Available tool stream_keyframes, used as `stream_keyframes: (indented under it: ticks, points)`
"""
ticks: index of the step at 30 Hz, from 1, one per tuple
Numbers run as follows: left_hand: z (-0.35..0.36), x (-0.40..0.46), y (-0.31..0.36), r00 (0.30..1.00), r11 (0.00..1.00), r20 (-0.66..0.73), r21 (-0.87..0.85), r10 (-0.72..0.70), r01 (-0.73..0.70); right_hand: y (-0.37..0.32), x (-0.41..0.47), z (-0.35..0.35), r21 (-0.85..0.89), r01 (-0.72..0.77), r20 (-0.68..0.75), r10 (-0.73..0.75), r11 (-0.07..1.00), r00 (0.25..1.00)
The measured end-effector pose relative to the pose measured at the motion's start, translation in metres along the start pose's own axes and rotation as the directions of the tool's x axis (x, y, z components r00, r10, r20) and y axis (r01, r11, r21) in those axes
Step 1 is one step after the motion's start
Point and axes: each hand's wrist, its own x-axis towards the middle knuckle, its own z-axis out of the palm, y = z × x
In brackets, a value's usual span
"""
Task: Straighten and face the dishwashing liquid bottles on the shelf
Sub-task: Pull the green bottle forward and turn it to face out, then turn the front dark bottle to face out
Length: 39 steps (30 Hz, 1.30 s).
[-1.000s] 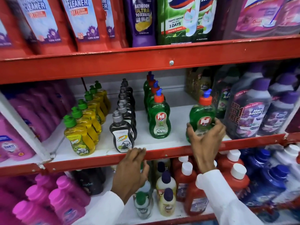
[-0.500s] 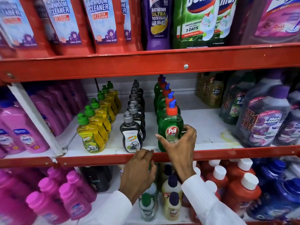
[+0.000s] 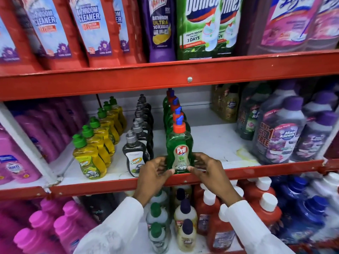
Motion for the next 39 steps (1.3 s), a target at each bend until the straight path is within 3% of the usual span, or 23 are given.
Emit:
stream_keyframes:
  ticks: [13,17,19,21,23,24,26,29,33,39]
  points:
    - [0.004,0.002,-0.003,1.000,0.999,0.001,-0.050,0.011,-0.011,0.005,0.000,0.001,-0.035,-0.026,0.005,0.026,0.999,1.000]
    - [-0.003,-0.008,-0.002,1.000,0.997,0.009,-0.077,0.028,-0.027,-0.005,-0.009,0.006,0.036,-0.083,-0.107,0.086,0.996,0.991]
    - [-0.014,-0.020,-0.002,0.985,0.992,-0.148,-0.085,0.085,-0.098,-0.018,-0.024,0.010,-0.004,-0.012,-0.305,0.010,1.000,0.952]
    - [-0.032,-0.034,-0.003,0.872,0.973,-0.456,-0.050,0.178,-0.225,-0.037,-0.043,0.024,-0.073,0.129,-0.421,-0.148,0.989,0.895]
    - [-0.051,-0.039,-0.009,0.744,0.962,-0.653,-0.089,0.138,-0.257,-0.055,-0.053,0.047,-0.069,0.226,-0.363,-0.236,0.972,0.901]
    - [-0.059,-0.035,-0.017,0.726,0.964,-0.683,-0.128,0.085,-0.233,-0.061,-0.052,0.059,-0.055,0.241,-0.297,-0.246,0.969,0.923]
    - [-0.073,-0.024,-0.033,0.788,0.980,-0.615,-0.170,-0.026,-0.100,-0.070,-0.037,0.087,-0.059,0.211,-0.145,-0.218,0.976,0.965]
    - [-0.084,-0.009,-0.053,0.925,0.993,-0.368,-0.095,-0.098,0.068,-0.075,-0.006,0.111,-0.083,0.148,-0.033,-0.152,0.985,0.988]
    - [-0.087,-0.003,-0.059,0.977,1.000,-0.213,-0.004,-0.028,0.028,-0.073,0.012,0.117,-0.139,0.132,0.047,-0.127,0.981,0.991]
    - [-0.090,-0.005,-0.065,0.991,0.997,-0.132,-0.062,0.031,-0.040,-0.071,0.011,0.113,-0.142,0.059,0.013,-0.058,0.988,0.998]
